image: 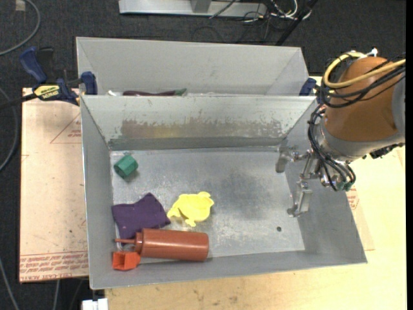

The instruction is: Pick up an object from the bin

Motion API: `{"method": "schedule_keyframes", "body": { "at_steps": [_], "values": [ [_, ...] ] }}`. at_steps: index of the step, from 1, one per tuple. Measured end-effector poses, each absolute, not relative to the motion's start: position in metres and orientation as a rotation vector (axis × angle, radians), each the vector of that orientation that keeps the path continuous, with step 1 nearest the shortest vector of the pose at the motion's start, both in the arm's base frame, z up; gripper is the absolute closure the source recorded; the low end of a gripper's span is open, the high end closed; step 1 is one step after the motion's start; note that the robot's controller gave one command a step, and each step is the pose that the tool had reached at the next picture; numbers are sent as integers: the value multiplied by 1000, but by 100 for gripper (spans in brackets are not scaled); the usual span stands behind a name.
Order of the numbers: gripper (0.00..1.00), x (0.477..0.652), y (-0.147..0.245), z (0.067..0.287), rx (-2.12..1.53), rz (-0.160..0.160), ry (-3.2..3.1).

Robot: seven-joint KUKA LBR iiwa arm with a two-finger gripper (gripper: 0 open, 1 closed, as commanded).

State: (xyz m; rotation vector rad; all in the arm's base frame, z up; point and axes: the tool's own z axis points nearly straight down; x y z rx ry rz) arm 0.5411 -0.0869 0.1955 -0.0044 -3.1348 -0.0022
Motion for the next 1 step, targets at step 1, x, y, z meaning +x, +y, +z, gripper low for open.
{"method": "schedule_keyframes", "body": {
  "at_steps": [1],
  "values": [
    [0,543,-87,200,-1,-1,-3143]
  ]
}}
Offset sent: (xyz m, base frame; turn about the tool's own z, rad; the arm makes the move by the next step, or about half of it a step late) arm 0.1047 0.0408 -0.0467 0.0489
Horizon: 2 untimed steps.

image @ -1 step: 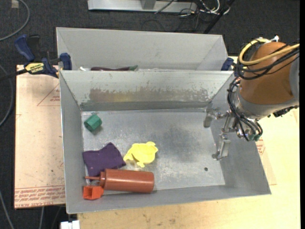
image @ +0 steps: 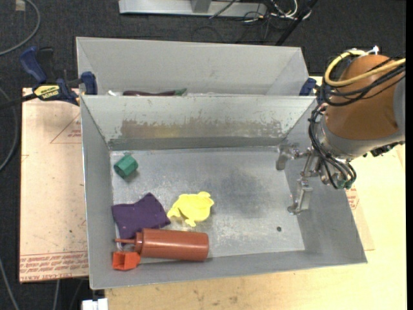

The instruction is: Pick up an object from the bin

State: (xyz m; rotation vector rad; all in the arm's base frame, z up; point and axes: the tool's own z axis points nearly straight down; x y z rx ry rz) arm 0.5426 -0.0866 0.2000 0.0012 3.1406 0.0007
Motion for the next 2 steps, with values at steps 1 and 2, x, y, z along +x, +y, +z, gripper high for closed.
{"method": "schedule_keyframes", "body": {
  "at_steps": [1,2],
  "values": [
    [0,588,-71,182,38,-1,3136],
    [0,575,-32,138,-23,1,3131]
  ]
}}
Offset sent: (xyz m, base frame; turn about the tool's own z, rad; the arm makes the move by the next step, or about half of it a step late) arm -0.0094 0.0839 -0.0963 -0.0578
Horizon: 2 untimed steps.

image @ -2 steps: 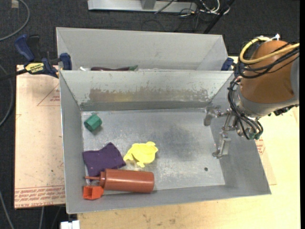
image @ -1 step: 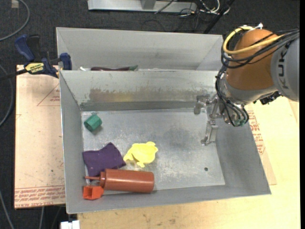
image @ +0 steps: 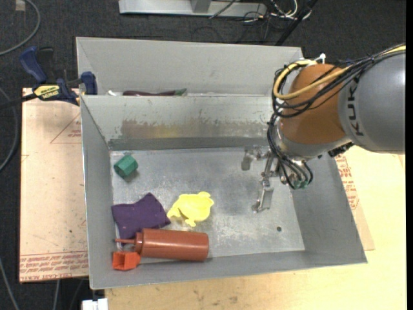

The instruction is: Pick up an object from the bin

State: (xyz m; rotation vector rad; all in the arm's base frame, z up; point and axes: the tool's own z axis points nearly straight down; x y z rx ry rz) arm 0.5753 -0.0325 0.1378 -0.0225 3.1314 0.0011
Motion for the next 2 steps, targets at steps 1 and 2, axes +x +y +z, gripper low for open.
{"method": "schedule_keyframes", "body": {
  "at_steps": [1,2],
  "values": [
    [0,550,-14,112,-52,6,3148],
    [0,590,9,92,-172,-2,3125]
  ]
}}
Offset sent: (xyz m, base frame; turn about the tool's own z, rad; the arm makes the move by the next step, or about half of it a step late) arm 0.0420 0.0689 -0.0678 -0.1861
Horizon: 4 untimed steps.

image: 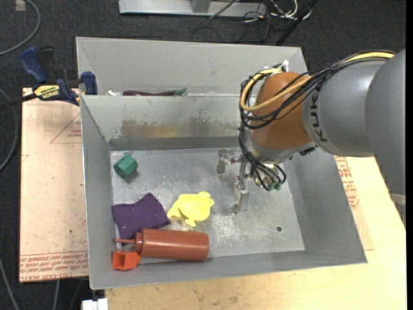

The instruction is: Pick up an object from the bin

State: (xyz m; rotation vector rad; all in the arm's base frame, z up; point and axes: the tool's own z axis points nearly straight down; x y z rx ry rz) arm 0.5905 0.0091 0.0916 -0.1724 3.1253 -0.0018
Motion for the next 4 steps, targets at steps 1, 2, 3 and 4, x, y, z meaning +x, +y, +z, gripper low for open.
{"method": "schedule_keyframes", "body": {
  "at_steps": [1,2,3,4],
  "values": [
    [0,583,29,80,-296,5,3119],
    [0,579,49,85,-242,3,3133],
    [0,598,75,78,-582,3,3074],
    [100,565,98,70,-1344,5,2835]
  ]
}}
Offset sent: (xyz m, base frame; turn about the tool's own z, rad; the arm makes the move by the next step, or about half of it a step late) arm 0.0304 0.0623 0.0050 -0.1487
